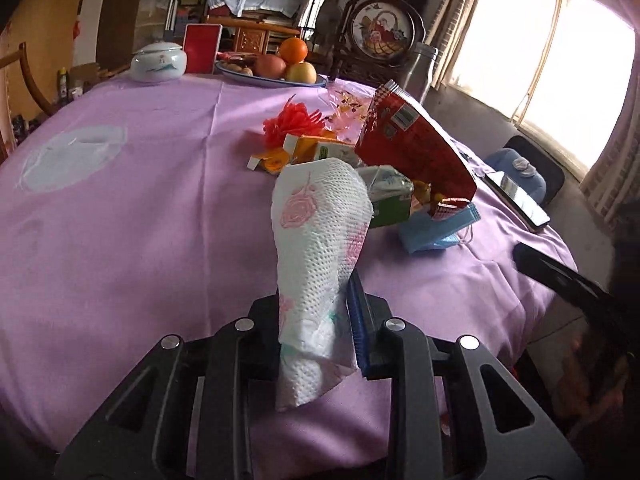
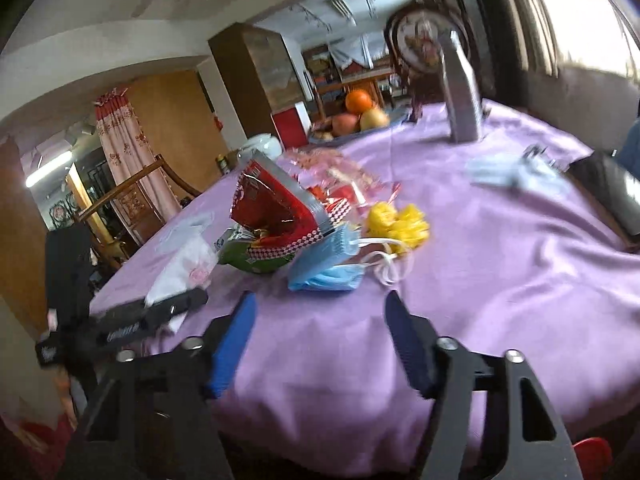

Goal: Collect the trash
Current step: 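Grasp the white tissue with the left gripper while the right gripper grasps the blue mask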

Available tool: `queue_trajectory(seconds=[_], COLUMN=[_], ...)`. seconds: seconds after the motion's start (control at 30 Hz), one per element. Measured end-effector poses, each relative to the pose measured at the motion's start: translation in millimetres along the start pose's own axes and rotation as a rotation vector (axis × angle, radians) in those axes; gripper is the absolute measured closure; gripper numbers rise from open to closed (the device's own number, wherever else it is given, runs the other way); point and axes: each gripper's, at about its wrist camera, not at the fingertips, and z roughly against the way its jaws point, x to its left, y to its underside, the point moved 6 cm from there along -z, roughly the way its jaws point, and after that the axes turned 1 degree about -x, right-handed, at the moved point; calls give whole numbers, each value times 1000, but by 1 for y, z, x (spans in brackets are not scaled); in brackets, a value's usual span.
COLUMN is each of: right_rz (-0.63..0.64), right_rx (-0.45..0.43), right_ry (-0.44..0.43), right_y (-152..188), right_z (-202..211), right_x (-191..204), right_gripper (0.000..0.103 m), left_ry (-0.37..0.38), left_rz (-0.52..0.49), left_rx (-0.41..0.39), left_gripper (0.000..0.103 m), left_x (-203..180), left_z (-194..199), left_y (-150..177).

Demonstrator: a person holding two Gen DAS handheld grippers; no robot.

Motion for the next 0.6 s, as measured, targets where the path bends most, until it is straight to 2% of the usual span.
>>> queue_trajectory(seconds=[0.23, 0.3, 0.33, 0.37, 0.6], right_rz=[-51, -61, -70, -81, -40], right_rx=[31, 39, 41, 37, -53], right_ry=[15, 9, -5, -22, -17], right_y=[-17, -19, -20, -20, -32], right_z=[-35, -41, -44, -43, -2], right_x=[0, 1, 2, 4, 13], right_gripper=[67, 79, 93, 96, 99], left_ry=[-17, -29, -31, -32, -16], left_rz=[22, 30, 33, 37, 57], left_rx=[-33, -34, -35, -36, -62], left_gripper=[75, 75, 75, 75, 75], left_x=[19, 25, 27, 29, 31], left_z=[9, 11, 11, 13, 27], left_y=[-3, -3, -3, -2, -4])
